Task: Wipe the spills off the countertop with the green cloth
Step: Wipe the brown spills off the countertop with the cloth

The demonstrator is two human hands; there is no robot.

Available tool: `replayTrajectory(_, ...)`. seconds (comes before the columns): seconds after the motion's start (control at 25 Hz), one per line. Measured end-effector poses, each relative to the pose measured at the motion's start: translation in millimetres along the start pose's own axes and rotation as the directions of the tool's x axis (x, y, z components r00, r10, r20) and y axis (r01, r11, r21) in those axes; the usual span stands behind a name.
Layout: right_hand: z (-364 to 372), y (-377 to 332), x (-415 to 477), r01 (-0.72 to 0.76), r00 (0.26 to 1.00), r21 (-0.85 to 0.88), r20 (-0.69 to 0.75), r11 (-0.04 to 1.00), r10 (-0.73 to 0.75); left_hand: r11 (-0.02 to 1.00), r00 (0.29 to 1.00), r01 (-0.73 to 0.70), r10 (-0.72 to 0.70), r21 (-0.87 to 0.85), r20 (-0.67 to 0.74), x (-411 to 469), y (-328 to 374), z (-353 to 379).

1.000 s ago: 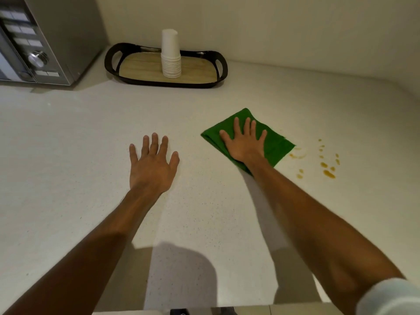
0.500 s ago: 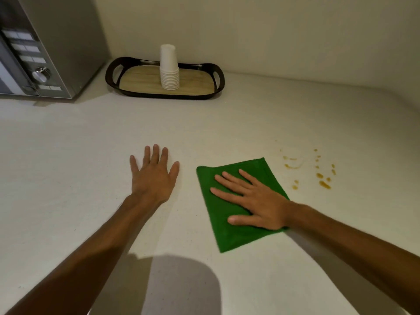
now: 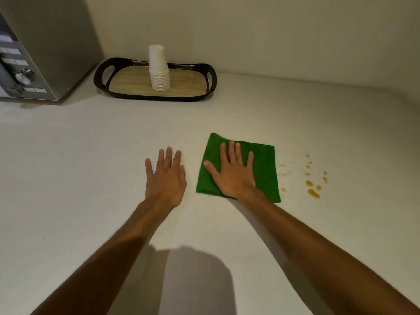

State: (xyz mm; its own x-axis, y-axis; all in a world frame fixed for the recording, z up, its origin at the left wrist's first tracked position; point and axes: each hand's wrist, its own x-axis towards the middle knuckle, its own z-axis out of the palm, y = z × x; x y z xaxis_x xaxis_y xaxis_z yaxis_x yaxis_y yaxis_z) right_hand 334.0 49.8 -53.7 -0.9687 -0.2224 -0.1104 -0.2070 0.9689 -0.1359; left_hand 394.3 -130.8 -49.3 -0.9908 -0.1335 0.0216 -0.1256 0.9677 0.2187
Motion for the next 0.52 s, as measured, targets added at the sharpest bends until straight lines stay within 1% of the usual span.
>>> replayTrajectory(0.04, 1, 8, -12, 0.109, 0.994, -0.016, -0.004, 0.994, -0.109, 1.0, 1.0, 0.003, -0.003, 0.009, -0.014, 2, 2, 2)
replayTrajectory(0.08, 1, 20, -25, 0.247, 0.969, -0.032, -0.012, 0.968, -0.248, 1.0, 1.0, 0.012, -0.012, 0.006, -0.017, 4, 3, 4)
replayTrajectory(0.16, -1, 52, -46, 0.51, 0.86, -0.075, 0.011, 0.857, -0.511, 0.999, 0.999, 0.048, -0.047, -0.018, 0.002, 5, 5, 6)
replayTrajectory(0.2, -4, 68, -50, 0.595, 0.803, -0.093, 0.033, 0.798, -0.595, 0.998, 0.998, 0.058, -0.058, -0.014, 0.013, 6, 6, 8)
replayTrajectory(0.24, -6, 83, -48, 0.645, 0.764, -0.105, 0.056, 0.757, -0.643, 0.998, 0.998, 0.06, -0.06, 0.007, 0.016, 5, 7, 9)
replayTrajectory(0.32, -14, 102, -29, 0.679, 0.734, -0.122, 0.088, 0.724, -0.673, 0.997, 0.999, 0.045, -0.045, 0.063, 0.005, 3, 7, 11)
replayTrajectory(0.36, -18, 109, -12, 0.671, 0.741, -0.125, 0.099, 0.73, -0.664, 0.996, 0.999, 0.041, -0.041, 0.076, -0.003, 3, 7, 12)
replayTrajectory(0.4, -24, 114, 7, 0.641, 0.767, -0.131, 0.109, 0.756, -0.632, 0.996, 0.999, 0.042, -0.041, 0.079, -0.009, 3, 7, 12)
replayTrajectory(0.44, -28, 118, 28, 0.583, 0.812, -0.144, 0.113, 0.8, -0.572, 0.996, 0.999, 0.046, -0.045, 0.08, -0.013, 2, 7, 12)
replayTrajectory(0.48, -32, 122, 49, 0.493, 0.87, -0.161, 0.098, 0.855, -0.483, 0.995, 0.999, 0.047, -0.045, 0.083, -0.015, 2, 7, 12)
replayTrajectory(0.52, -35, 123, 68, 0.373, 0.928, -0.159, 0.07, 0.914, -0.367, 0.995, 0.999, 0.047, -0.046, 0.086, -0.016, 2, 7, 13)
